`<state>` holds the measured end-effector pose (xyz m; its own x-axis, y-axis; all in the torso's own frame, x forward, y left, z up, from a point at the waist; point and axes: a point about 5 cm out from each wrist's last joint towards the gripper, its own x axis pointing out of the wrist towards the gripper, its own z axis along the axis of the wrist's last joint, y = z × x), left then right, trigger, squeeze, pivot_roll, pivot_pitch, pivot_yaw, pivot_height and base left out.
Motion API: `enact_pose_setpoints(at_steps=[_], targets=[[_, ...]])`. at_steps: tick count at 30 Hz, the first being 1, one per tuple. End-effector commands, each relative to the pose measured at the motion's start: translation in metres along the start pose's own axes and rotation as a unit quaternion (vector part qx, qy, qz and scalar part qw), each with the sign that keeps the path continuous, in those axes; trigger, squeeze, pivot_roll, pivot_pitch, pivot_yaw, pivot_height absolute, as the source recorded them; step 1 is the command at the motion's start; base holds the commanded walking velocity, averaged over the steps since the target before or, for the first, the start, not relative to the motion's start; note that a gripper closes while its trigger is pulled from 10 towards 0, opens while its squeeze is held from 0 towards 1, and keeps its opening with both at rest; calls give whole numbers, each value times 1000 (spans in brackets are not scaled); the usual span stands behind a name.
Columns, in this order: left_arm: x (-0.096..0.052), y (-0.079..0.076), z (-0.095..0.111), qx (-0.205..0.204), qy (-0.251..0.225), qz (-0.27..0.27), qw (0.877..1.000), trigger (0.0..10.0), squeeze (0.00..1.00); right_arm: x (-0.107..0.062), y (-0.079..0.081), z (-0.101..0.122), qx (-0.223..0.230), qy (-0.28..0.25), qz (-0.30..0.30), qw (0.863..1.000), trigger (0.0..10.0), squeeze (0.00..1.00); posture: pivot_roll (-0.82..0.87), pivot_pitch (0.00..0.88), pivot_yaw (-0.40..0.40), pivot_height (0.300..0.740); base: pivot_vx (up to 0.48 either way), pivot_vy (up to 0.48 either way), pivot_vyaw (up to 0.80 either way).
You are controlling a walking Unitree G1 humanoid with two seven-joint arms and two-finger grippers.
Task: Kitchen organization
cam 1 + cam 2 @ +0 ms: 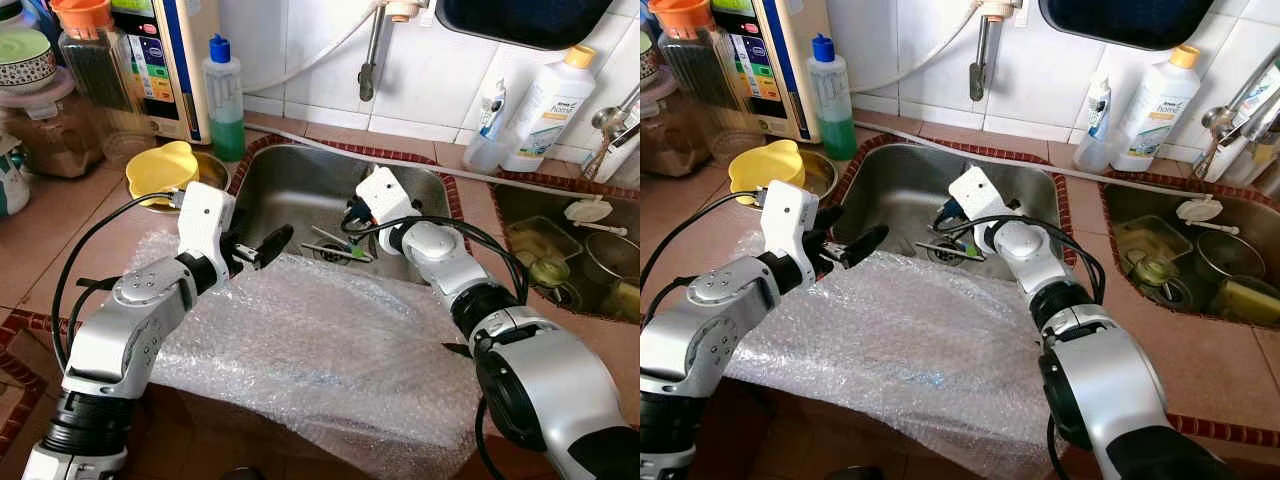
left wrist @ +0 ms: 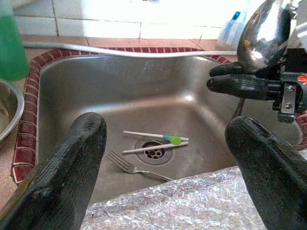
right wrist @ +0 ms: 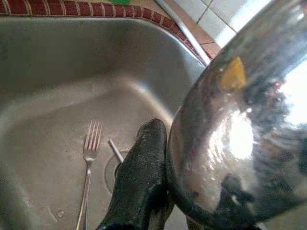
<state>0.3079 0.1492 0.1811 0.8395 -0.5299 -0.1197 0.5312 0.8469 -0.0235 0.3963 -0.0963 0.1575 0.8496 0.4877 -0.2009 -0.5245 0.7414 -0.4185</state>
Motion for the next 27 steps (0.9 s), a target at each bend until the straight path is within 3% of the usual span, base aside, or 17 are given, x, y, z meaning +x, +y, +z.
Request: enact_pose_setpoints(at_steps=[1,20,27], targets=[[-1,-4,1,8,1,-5,1000,10000,0,0,1,-2,-10,10,6,1000,10000,1000,271,73,-70,740,0,0,0],[2,-8,-1,5,1,-7,1000,10000,0,1,12,-4,-17,15,57,998,10000,1000,246,81,-65,740,0,0,0],[2,-11,-4,6,5,-13,1000,10000,0,2,9,-1,-19,12,54,998,10000,1000,243,81,-67,740,0,0,0]])
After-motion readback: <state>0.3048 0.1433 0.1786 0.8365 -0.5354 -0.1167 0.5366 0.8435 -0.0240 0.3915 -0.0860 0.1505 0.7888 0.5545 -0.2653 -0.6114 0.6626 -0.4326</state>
